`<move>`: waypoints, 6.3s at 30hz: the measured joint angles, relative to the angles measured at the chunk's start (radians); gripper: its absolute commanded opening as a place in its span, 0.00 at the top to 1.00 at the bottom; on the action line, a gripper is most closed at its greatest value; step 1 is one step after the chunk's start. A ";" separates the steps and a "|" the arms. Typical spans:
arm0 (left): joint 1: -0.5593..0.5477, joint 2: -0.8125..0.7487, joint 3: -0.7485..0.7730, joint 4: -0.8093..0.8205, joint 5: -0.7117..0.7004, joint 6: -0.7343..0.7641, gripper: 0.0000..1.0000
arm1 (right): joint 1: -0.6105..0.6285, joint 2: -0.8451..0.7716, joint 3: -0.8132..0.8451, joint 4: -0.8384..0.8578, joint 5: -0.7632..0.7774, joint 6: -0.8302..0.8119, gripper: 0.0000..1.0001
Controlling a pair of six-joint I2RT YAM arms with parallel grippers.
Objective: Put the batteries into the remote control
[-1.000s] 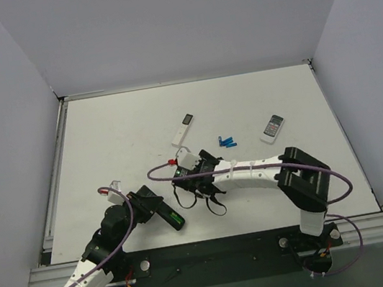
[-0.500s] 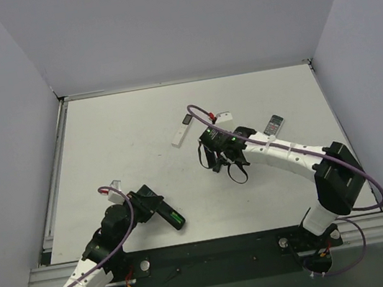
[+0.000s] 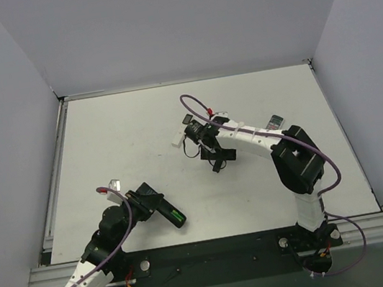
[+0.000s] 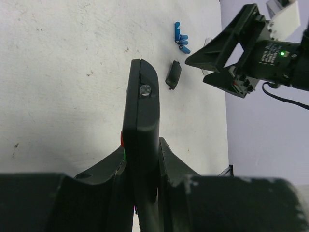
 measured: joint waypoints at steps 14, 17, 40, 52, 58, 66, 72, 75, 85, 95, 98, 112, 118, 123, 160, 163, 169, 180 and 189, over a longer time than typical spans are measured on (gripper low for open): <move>0.000 -0.031 0.000 0.000 0.016 -0.003 1.00 | -0.031 0.190 0.105 -0.047 -0.020 0.091 0.50; 0.000 -0.031 0.000 0.000 0.017 -0.004 1.00 | -0.035 0.192 0.112 -0.050 -0.022 0.095 0.52; 0.000 0.002 0.000 0.011 0.023 -0.026 1.00 | -0.036 0.087 -0.060 0.117 -0.093 0.006 1.00; 0.000 -0.035 0.000 0.140 0.043 -0.037 1.00 | 0.036 -0.209 -0.335 0.396 -0.237 -0.261 1.00; 0.000 -0.074 0.000 0.211 0.043 -0.036 1.00 | 0.077 -0.455 -0.409 0.581 -0.283 -0.397 1.00; 0.000 -0.016 0.000 0.304 0.020 -0.067 1.00 | 0.183 -0.676 -0.576 0.827 -0.325 -0.561 1.00; 0.000 0.078 0.000 0.369 0.012 -0.151 1.00 | 0.245 -0.778 -0.665 0.966 -0.433 -0.658 1.00; 0.000 0.100 0.000 0.397 0.003 -0.203 1.00 | 0.272 -0.805 -0.668 1.027 -0.478 -0.694 1.00; 0.000 0.086 0.000 0.420 -0.044 -0.332 1.00 | 0.346 -0.807 -0.702 1.168 -0.540 -0.771 1.00; 0.000 0.041 0.000 0.418 -0.074 -0.414 1.00 | 0.399 -0.776 -0.710 1.195 -0.522 -0.842 1.00; 0.000 0.040 0.000 0.417 -0.081 -0.428 1.00 | 0.403 -0.768 -0.712 1.197 -0.511 -0.853 1.00; 0.000 0.038 0.000 0.417 -0.089 -0.456 1.00 | 0.410 -0.755 -0.712 1.208 -0.500 -0.869 1.00; 0.000 0.038 0.000 0.410 -0.088 -0.455 1.00 | 0.415 -0.782 -0.709 1.216 -0.500 -0.873 1.00; 0.000 0.038 0.000 0.408 -0.081 -0.451 1.00 | 0.415 -0.785 -0.708 1.221 -0.501 -0.874 1.00; 0.000 0.046 0.000 0.410 -0.063 -0.457 1.00 | 0.415 -0.757 -0.708 1.237 -0.500 -0.889 1.00; 0.000 0.046 0.000 0.410 -0.063 -0.457 1.00 | 0.415 -0.757 -0.708 1.237 -0.500 -0.888 1.00; 0.000 0.048 0.000 0.412 -0.063 -0.463 1.00 | 0.415 -0.756 -0.708 1.237 -0.517 -0.876 1.00; 0.000 0.048 0.000 0.412 -0.063 -0.464 1.00 | 0.415 -0.740 -0.708 1.251 -0.517 -0.870 1.00; 0.000 0.048 0.000 0.411 -0.063 -0.463 1.00 | 0.415 -0.729 -0.712 1.261 -0.510 -0.893 1.00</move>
